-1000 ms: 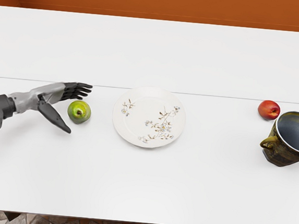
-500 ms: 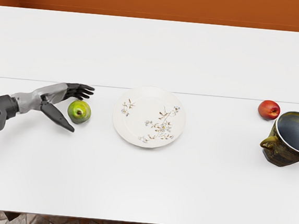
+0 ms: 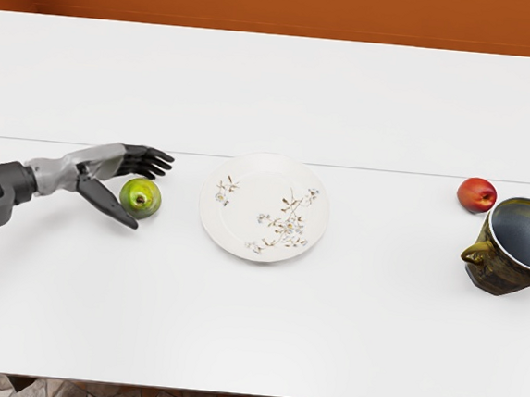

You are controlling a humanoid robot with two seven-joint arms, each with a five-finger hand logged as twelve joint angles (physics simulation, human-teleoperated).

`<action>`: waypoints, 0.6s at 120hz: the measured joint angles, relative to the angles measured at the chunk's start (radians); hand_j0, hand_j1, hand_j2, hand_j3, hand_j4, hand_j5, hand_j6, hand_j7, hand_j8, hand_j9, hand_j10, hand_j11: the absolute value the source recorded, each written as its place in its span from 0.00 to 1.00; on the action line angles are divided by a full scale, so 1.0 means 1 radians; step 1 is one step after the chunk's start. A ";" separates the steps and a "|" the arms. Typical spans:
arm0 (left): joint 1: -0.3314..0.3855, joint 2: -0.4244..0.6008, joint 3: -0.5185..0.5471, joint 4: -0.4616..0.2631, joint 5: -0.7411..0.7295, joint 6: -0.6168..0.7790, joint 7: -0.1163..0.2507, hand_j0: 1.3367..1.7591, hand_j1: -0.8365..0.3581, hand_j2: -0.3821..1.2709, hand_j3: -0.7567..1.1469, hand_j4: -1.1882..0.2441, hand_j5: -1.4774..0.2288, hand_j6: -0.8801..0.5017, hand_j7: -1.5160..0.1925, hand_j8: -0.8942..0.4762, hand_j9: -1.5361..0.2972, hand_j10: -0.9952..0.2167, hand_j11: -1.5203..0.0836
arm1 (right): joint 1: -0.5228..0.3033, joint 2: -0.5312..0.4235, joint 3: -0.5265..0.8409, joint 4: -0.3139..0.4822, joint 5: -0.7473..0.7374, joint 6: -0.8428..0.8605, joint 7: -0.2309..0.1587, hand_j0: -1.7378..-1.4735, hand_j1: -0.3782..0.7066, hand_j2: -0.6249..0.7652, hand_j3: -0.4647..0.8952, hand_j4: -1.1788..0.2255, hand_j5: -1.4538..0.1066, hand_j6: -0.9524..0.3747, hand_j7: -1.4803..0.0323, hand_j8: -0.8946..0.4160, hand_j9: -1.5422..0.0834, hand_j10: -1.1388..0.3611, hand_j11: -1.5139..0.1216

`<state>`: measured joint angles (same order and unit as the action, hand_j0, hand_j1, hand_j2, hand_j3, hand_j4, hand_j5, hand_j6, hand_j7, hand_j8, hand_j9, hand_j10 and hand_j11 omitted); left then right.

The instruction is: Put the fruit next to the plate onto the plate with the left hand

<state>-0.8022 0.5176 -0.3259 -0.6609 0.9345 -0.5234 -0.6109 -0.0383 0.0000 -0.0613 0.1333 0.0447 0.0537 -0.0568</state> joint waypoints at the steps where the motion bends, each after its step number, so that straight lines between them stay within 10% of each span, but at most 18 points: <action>1: 0.000 0.000 0.000 0.000 -0.001 -0.003 0.000 0.76 0.74 0.26 0.40 0.64 0.67 0.44 0.69 0.46 0.66 0.67 0.66 | 0.000 0.000 0.000 0.000 0.000 0.000 0.000 0.30 0.05 0.45 0.34 0.82 0.91 0.70 0.96 0.66 0.93 0.74 0.91; 72: -0.014 -0.007 0.001 0.001 -0.015 -0.061 0.000 0.76 0.68 0.27 0.40 0.61 0.63 0.41 0.65 0.42 0.62 0.57 0.69 | 0.000 0.000 0.000 -0.001 0.000 0.000 0.000 0.30 0.05 0.45 0.34 0.82 0.91 0.70 0.96 0.66 0.93 0.74 0.91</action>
<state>-0.8160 0.5108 -0.3246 -0.6596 0.9198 -0.5839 -0.6109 -0.0383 0.0000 -0.0613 0.1328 0.0445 0.0537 -0.0568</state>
